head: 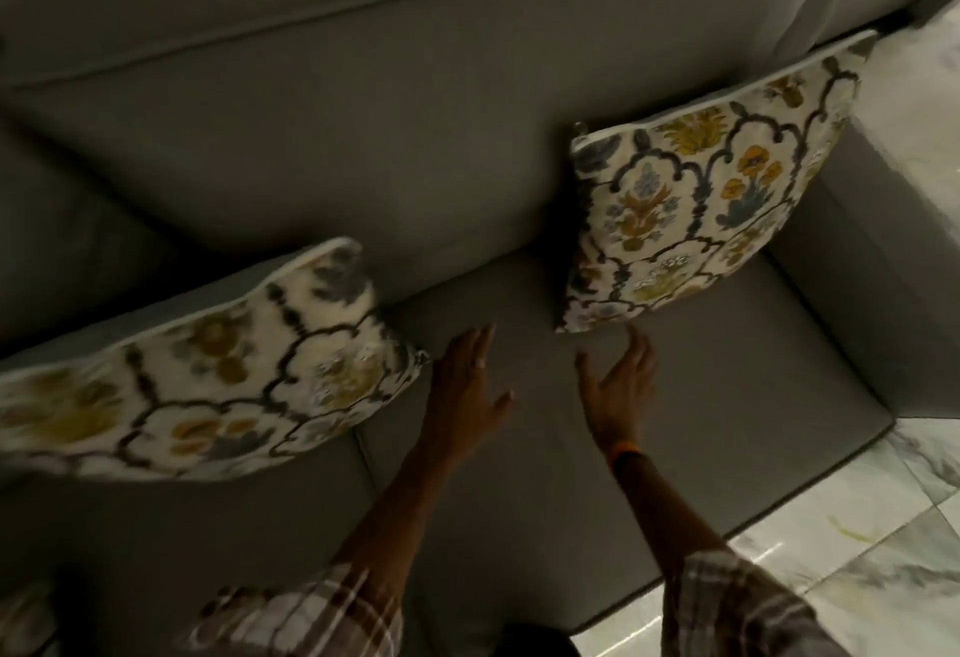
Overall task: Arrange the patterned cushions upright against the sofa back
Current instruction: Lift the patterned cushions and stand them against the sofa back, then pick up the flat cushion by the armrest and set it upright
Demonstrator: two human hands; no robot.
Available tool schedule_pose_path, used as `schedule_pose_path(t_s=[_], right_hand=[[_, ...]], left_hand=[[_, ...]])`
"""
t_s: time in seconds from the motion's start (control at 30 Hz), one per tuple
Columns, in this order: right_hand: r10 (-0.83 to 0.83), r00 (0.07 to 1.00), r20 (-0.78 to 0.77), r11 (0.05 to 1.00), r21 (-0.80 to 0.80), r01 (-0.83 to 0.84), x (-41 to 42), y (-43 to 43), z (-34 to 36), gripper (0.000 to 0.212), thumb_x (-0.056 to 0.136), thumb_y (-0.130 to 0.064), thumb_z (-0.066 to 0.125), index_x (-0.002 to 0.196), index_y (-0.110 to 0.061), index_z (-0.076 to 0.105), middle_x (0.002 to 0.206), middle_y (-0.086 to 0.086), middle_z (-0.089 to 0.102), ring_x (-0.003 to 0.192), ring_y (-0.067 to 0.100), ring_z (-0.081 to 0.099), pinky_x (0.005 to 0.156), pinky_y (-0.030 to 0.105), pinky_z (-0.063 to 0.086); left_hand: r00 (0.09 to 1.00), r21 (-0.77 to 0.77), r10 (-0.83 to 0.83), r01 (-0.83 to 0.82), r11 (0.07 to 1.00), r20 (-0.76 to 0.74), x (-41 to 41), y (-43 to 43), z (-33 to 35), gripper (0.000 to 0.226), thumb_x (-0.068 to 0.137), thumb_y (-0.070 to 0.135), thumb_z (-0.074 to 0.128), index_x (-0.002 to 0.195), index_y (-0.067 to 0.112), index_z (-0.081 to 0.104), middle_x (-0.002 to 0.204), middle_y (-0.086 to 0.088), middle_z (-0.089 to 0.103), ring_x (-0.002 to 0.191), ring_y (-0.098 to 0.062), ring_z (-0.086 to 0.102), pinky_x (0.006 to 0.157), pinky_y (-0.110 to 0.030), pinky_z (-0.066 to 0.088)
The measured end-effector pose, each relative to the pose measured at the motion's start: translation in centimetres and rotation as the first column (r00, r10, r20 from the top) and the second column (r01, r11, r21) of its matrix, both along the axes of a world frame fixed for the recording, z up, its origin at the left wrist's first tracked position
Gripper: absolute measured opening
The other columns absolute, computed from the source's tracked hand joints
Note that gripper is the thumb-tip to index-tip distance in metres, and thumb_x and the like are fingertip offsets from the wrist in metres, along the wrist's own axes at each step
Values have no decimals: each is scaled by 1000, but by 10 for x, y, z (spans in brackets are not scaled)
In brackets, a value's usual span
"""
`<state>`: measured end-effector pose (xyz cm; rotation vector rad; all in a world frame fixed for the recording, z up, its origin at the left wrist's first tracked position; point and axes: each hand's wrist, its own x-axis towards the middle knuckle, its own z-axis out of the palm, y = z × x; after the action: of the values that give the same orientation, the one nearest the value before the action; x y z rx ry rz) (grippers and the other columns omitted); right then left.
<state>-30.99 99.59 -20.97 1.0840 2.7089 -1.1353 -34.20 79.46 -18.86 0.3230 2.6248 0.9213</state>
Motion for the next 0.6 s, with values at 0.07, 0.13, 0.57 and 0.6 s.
schedule_pose_path(t_s=[0.07,0.13,0.57,0.6], right_hand=[[116,993,32,993,2,-116,40,-71,-1,92,83,-64,47,155,-9,37,162,21,36,149,41,34,119,58,29],[283,958,55,959,-23,-282,81,-145,-2,92,81,-62,48,154,-7,40,161,21,38,149,41,34,120,56,29],[732,681,30,681,-17,-732,236,-554,22,82,86,-60,59,150,-11,46,154,19,47,142,39,44,113,57,43],[711,702,41,702,-90,-706,244,-581,26,84,88,-58,63,155,-11,40,158,19,42,145,38,40,115,57,40]], left_hand=[[999,-100,-32,33,994,11,47,-57,-9,88,84,50,61,155,26,15,160,-10,30,147,-32,29,111,-57,37],[1000,-172,-4,9,985,30,95,-119,-16,85,82,52,56,153,25,17,157,-12,36,145,-34,33,108,-60,39],[944,-422,296,-331,844,-148,323,-533,7,73,89,56,41,149,14,32,151,-21,43,140,-42,39,109,-69,34],[917,-407,374,-398,822,-142,337,-562,5,73,93,60,33,150,15,29,151,-22,42,140,-44,37,110,-70,31]])
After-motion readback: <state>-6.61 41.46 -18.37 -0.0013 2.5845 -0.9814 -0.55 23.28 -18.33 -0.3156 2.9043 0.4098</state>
